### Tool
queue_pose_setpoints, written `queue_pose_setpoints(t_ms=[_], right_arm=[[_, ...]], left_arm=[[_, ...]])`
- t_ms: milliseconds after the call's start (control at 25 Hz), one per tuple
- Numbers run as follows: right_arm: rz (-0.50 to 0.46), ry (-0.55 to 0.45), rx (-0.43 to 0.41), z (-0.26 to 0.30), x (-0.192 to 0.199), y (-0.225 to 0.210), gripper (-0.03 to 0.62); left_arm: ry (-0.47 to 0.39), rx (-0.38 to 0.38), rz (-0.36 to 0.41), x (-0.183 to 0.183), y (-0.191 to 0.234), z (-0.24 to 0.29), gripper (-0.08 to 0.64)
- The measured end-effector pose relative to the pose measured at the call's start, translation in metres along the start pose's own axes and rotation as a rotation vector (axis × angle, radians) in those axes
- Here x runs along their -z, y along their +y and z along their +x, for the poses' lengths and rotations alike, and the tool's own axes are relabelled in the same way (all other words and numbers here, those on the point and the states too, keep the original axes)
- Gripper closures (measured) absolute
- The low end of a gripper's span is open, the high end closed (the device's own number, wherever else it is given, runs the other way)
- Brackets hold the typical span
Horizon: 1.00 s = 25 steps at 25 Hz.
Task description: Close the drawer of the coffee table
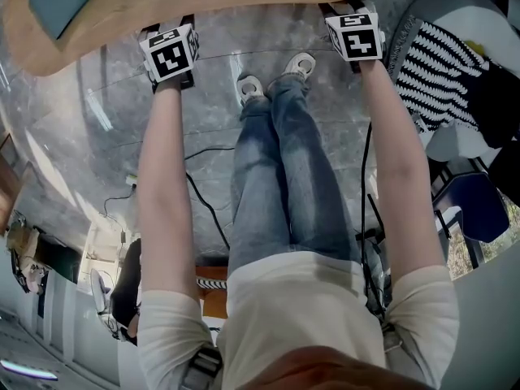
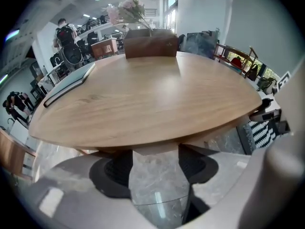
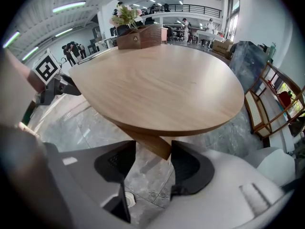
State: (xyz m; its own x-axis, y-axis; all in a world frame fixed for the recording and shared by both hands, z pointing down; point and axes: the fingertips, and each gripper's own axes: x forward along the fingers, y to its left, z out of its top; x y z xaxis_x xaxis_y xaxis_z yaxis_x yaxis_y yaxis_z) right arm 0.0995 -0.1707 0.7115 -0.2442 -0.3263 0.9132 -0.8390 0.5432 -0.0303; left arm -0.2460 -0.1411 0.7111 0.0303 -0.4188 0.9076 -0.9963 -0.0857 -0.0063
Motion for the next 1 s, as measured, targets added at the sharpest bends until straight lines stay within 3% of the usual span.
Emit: queue_pose_setpoints(t_ms=[320,600,800,1000], right_arm=[[0.026,-0.023,0.028,-0.003,0.000,0.002,0.354],[0.122,-0.112,0.086,-0.019,0.000,0.000,0.382],[0.205,-0.172,0.144,-0.035,0.003,-0.003,0.455],[0.311,-0.231,0.131,-0.055,0.004,0.003,0.555]], left_arm=[[-0.032,0.001,-0.018,0.002,0.003,-0.004,0.256],[-0.106,0.016,-0.050,0.000,-0.003,-0.019,0.260],[-0.147,0.017,-0.092,0.010,-0.009,-0.034,0.315],[-0.193,0.047,-0.132,0.015,-0.023,-0.054,0.416]])
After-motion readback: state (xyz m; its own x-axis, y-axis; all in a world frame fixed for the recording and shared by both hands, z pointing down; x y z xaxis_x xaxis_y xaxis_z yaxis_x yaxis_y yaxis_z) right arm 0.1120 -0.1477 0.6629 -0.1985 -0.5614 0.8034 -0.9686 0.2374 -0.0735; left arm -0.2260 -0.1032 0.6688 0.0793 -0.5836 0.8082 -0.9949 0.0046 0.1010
